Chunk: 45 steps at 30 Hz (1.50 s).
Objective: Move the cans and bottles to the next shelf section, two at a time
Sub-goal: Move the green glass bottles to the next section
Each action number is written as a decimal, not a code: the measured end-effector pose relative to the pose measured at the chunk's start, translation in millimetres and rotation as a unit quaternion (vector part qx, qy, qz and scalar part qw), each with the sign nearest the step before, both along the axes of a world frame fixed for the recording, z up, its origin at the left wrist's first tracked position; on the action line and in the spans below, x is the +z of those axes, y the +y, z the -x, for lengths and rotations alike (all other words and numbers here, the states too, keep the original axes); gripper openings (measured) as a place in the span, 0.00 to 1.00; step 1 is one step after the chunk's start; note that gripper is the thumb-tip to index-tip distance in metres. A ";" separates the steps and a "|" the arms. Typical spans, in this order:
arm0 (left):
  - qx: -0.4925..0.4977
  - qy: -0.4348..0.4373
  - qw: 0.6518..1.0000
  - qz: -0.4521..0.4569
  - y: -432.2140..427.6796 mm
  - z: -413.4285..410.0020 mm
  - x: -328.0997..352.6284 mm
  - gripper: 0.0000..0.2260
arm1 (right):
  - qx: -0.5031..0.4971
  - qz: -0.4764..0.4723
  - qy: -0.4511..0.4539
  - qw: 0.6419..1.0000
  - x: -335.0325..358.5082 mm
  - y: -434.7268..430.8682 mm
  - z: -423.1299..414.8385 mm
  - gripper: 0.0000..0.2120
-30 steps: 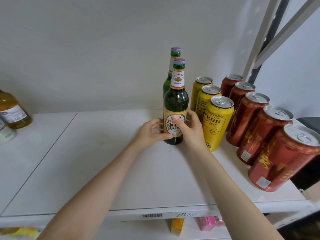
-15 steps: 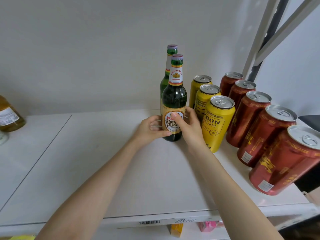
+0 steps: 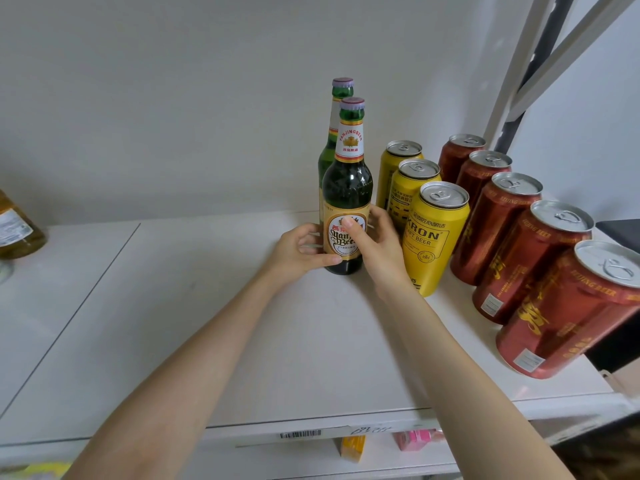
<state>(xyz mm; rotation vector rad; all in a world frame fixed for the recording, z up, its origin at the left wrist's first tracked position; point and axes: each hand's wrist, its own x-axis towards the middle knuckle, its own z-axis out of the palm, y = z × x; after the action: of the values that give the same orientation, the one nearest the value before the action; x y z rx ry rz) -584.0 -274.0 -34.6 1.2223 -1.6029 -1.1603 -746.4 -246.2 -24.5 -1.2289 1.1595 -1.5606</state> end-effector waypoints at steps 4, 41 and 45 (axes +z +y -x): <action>0.001 0.003 1.000 -0.003 4.7 -2.0 1.1 0.26 | -0.014 -0.006 0.002 1.000 1.3 3.1 -2.5 0.19; 0.126 -0.580 0.783 0.186 317.4 -158.3 28.2 0.30 | -0.100 -0.029 0.703 0.703 23.5 291.4 -83.3 0.33; 0.114 -0.592 0.774 0.194 335.0 -202.6 36.9 0.31 | -0.112 -0.036 0.699 0.705 28.5 309.0 -129.0 0.34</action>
<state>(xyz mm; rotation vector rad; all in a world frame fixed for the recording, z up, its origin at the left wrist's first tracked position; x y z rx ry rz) -381.4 61.0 2.3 1.9152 -2.2709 0.2962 -617.4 62.8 4.0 -2.3644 2.2835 -0.4154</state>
